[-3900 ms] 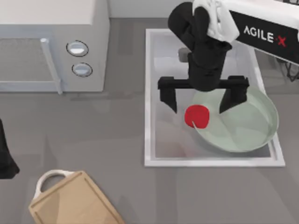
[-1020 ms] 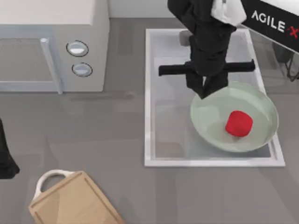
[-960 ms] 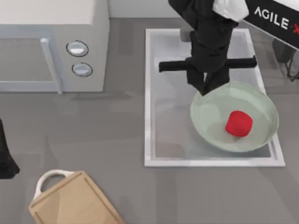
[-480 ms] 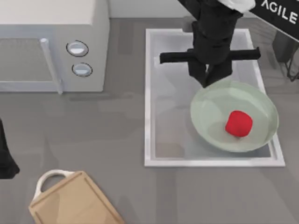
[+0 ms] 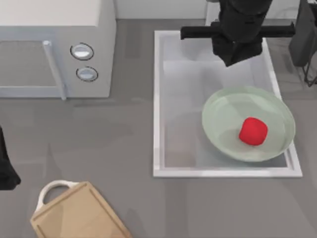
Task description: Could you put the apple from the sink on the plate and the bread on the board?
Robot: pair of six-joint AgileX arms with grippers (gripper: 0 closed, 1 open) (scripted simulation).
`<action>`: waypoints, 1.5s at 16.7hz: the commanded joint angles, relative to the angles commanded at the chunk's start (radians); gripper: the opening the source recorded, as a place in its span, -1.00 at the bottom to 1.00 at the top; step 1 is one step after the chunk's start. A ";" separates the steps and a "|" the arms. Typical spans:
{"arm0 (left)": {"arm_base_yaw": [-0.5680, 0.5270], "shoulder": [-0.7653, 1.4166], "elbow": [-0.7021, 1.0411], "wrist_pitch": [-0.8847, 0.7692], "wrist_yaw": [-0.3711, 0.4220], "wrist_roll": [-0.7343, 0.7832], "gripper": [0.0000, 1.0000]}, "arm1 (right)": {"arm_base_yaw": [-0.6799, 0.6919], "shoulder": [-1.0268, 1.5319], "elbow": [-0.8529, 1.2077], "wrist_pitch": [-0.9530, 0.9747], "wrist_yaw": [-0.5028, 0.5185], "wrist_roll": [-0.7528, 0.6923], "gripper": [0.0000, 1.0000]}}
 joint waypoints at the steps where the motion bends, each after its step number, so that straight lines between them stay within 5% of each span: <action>1: 0.000 0.000 0.000 0.000 0.000 0.000 1.00 | -0.006 -0.008 0.001 -0.002 0.000 -0.006 -1.00; 25: 0.000 0.000 0.000 0.000 0.000 0.000 1.00 | -0.151 0.022 -0.154 0.000 -0.082 -0.121 -1.00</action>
